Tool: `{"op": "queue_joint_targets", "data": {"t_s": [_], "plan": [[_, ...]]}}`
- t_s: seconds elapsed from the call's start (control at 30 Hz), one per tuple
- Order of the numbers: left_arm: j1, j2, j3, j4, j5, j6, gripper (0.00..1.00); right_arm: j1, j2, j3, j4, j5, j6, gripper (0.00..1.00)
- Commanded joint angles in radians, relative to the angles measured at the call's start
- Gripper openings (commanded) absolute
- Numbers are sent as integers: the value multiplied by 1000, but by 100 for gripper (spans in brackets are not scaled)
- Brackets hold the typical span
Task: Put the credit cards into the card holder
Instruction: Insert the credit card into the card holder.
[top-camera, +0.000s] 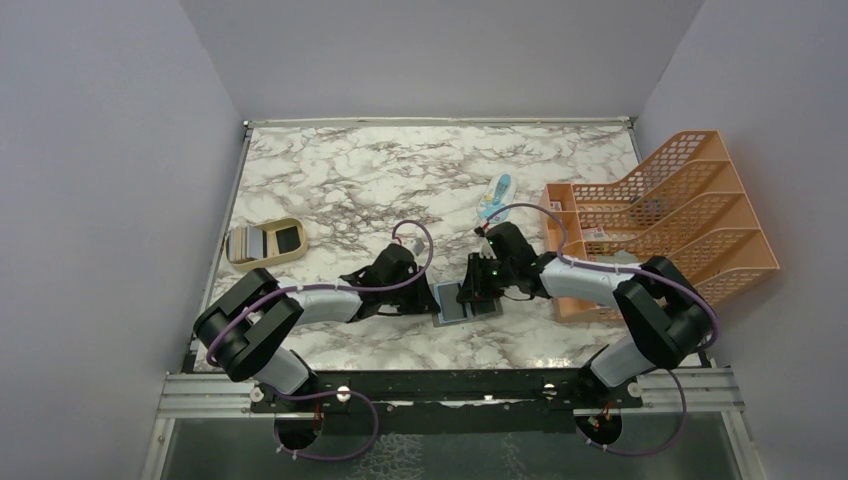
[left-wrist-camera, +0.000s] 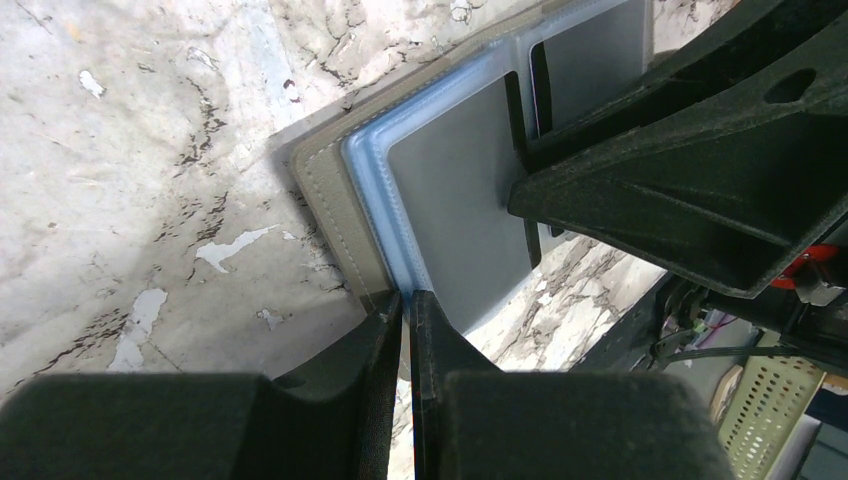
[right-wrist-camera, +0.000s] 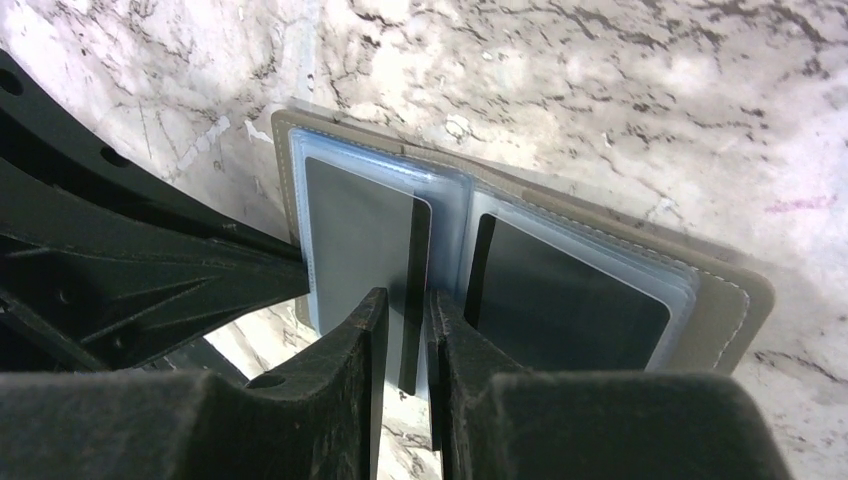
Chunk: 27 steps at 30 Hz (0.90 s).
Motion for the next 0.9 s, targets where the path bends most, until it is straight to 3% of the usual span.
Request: {"op": "queue_joint_targets", "data": {"t_s": [0.0, 0.17, 0.43, 0.63, 0.87], "plan": [[-4, 12, 38, -71, -64, 50, 13, 33, 33, 38, 36, -25, 4, 20], [-1, 9, 62, -123, -87, 75, 13, 43, 19, 49, 20, -5, 12, 20], [2, -53, 76, -168, -120, 69, 14, 43, -55, 60, -89, 73, -2, 29], [2, -92, 3, 3, -55, -25, 29, 42, -95, 40, -108, 97, -3, 20], [0, -55, -11, 51, -22, -45, 35, 43, -76, 35, -97, 108, -2, 10]]}}
